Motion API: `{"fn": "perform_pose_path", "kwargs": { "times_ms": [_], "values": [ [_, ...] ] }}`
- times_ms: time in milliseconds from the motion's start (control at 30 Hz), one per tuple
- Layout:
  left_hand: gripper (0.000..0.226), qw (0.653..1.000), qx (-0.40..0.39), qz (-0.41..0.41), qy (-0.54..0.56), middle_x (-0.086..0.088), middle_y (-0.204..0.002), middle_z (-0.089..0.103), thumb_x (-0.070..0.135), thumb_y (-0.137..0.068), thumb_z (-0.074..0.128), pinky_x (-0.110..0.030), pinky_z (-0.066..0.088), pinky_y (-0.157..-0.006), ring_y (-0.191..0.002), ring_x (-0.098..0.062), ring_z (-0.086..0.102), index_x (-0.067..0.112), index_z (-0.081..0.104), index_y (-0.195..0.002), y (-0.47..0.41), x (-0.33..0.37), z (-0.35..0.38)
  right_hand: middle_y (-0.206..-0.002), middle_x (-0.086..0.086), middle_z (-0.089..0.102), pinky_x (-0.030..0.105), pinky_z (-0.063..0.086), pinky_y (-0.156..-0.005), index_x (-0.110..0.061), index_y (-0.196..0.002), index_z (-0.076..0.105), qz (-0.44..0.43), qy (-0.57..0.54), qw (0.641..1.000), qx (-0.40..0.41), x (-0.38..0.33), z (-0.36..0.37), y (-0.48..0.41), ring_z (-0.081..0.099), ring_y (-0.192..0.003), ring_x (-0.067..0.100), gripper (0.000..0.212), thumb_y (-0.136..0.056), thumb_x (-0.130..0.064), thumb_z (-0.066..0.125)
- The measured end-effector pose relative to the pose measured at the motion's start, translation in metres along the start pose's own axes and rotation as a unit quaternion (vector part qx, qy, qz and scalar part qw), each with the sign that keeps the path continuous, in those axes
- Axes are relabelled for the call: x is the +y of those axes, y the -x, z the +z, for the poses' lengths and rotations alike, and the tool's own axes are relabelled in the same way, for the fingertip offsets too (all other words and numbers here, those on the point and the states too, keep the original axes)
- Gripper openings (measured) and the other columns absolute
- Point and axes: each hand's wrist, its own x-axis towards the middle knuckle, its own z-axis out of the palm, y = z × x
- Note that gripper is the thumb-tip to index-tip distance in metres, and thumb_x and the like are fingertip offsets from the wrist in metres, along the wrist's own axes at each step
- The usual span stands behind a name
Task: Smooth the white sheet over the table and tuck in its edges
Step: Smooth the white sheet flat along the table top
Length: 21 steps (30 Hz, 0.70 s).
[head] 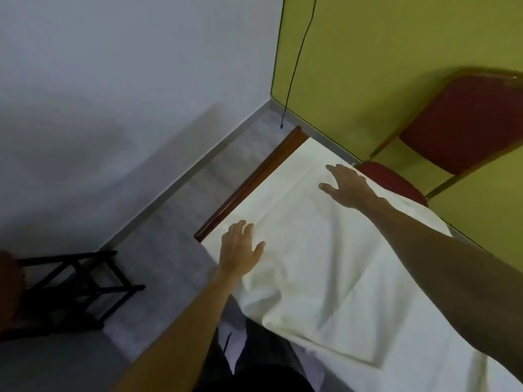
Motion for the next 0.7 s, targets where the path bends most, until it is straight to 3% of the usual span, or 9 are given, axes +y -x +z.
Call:
{"fn": "perform_pose_path", "kwargs": {
  "times_ms": [100,167,233,333,533,700],
  "values": [
    [0.062,0.997,0.062,-0.045,-0.014,-0.015,-0.149,0.045,0.049,-0.088,0.063,-0.051,0.04,-0.109,-0.137,-0.034,0.041,0.011,0.052,-0.136,0.005,0.005,0.034,-0.167,0.015,0.014,0.059,0.021,-0.118,-0.022,-0.16,0.016,-0.066,0.082,0.994,-0.018,0.007,0.011,-0.027,0.018,-0.151,0.04,0.081,-0.097,-0.067,0.04],
    [0.067,0.992,0.108,-0.06,-0.038,-0.017,-0.153,0.04,0.048,-0.089,0.06,-0.055,0.033,-0.113,-0.142,-0.035,0.035,0.009,0.047,-0.142,0.011,0.012,0.05,-0.168,0.015,0.008,0.062,0.017,-0.118,-0.027,-0.161,0.011,-0.133,0.127,0.983,-0.022,0.012,0.019,-0.044,0.014,-0.152,0.043,0.095,-0.086,-0.084,0.02],
    [0.071,0.985,0.143,-0.08,-0.053,-0.016,-0.157,0.032,0.053,-0.094,0.05,-0.055,0.022,-0.118,-0.148,-0.033,0.025,0.009,0.038,-0.148,0.012,0.016,0.061,-0.168,0.015,0.005,0.063,0.013,-0.119,-0.033,-0.161,0.009,-0.179,0.156,0.971,-0.016,0.019,0.024,-0.062,0.011,-0.152,0.044,0.099,-0.079,-0.089,0.008],
    [0.072,0.976,0.175,-0.105,-0.073,-0.014,-0.159,0.029,0.055,-0.097,0.043,-0.055,0.017,-0.12,-0.149,-0.031,0.022,0.008,0.035,-0.15,0.013,0.019,0.073,-0.168,0.014,0.003,0.065,0.012,-0.119,-0.035,-0.16,0.009,-0.207,0.159,0.965,-0.025,0.023,0.03,-0.08,0.009,-0.153,0.044,0.089,-0.085,-0.083,0.015],
    [0.044,0.954,0.286,-0.087,-0.027,-0.008,-0.148,0.048,0.034,-0.1,0.052,-0.055,0.032,-0.112,-0.141,-0.029,0.039,0.015,0.055,-0.139,0.004,0.015,0.086,-0.168,0.011,0.006,0.065,0.008,-0.119,-0.032,-0.159,0.022,-0.241,0.11,0.964,0.033,0.024,0.064,-0.086,0.005,-0.152,0.045,0.069,-0.099,-0.067,0.026],
    [0.041,0.96,0.268,-0.072,-0.023,-0.008,-0.146,0.051,0.029,-0.098,0.058,-0.054,0.032,-0.113,-0.139,-0.03,0.043,0.016,0.057,-0.137,0.002,0.02,0.084,-0.166,0.008,0.021,0.056,0.01,-0.125,-0.024,-0.157,0.03,-0.237,0.04,0.966,0.097,0.025,0.084,-0.085,0.011,-0.154,0.037,0.056,-0.109,-0.049,0.02]
  ]
}}
